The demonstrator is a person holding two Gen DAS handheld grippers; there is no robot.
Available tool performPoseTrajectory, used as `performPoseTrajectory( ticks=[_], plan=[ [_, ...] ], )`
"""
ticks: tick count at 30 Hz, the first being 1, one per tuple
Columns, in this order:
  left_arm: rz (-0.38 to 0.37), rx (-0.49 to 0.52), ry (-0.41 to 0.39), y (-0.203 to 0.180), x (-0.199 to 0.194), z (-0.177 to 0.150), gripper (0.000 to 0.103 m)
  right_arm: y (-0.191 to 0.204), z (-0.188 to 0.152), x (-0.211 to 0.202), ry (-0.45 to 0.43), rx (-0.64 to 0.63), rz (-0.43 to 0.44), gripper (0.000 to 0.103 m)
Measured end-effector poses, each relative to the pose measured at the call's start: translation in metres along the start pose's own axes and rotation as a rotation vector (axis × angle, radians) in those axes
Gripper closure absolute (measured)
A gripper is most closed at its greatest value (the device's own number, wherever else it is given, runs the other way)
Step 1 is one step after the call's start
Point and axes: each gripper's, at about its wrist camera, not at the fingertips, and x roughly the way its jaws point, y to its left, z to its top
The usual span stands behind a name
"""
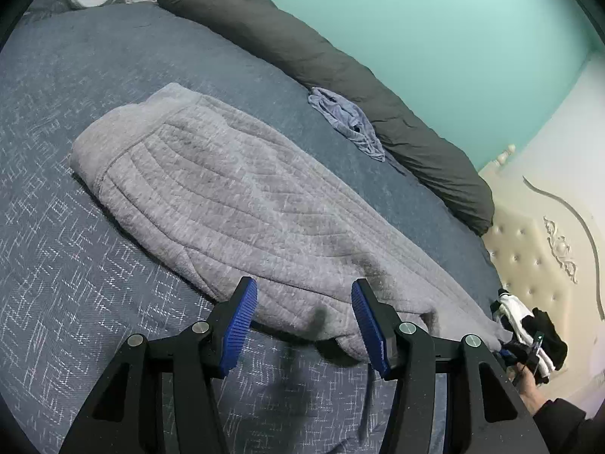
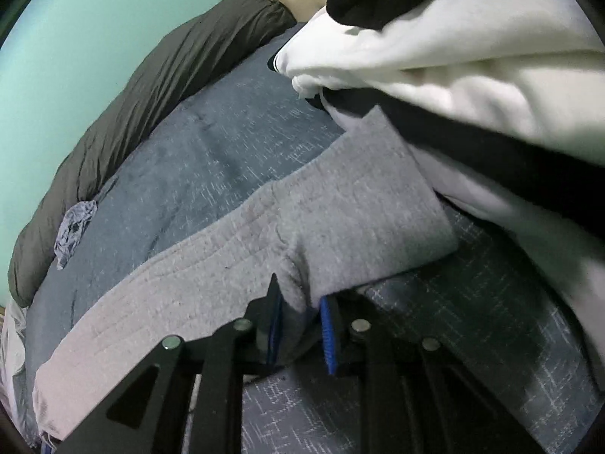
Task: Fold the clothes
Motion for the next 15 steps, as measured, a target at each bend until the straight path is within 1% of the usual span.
performPoseTrajectory(
  ticks=[1,2,3,4,5,6,7,8,9,13,15],
  plan=[
    [-0.001,0.001,0.001,-0.001,0.0,0.0,0.047,-0.001,0.0,-0.003,-0.006,0.012,0.007,0.082],
    [-0.002,0.002,0.001,-0.001,0.0,0.0,0.047,-0.001,0.0,-0.007,-0.02,0.024,0.013,0.074],
    [-0.004,0.001,0.005,-0.001,0.001,-0.001,0.047,-0.001,-0.001,-0.013,-0.041,0.028,-0.007,0.067],
    [-0.004,0.001,0.006,-0.001,0.001,-0.001,0.047,0.0,-0.003,-0.018,-0.063,0.031,-0.028,0.051],
    [-0.003,0.002,0.006,0.0,0.002,-0.002,0.047,-0.002,-0.005,-0.025,-0.089,0.04,-0.036,0.047],
    [-0.003,0.002,0.008,0.0,0.002,-0.002,0.047,-0.006,-0.008,-0.029,-0.104,0.058,-0.02,0.047],
    [-0.004,0.002,0.01,0.0,0.003,-0.002,0.046,-0.01,-0.011,-0.028,-0.1,0.073,-0.02,0.045],
    [-0.004,0.002,0.012,0.0,0.003,-0.002,0.046,-0.013,-0.013,-0.026,-0.096,0.088,-0.02,0.039],
    [-0.003,0.003,0.011,0.0,0.003,-0.003,0.046,-0.017,-0.015,-0.025,-0.091,0.103,-0.019,0.038],
    [0.001,0.005,0.003,0.0,0.0,-0.004,0.046,-0.018,-0.01,-0.019,-0.138,0.121,0.006,0.035],
    [0.0,0.009,0.005,-0.001,0.001,-0.005,0.046,-0.018,-0.005,-0.015,-0.152,0.154,-0.016,0.035]
  ],
)
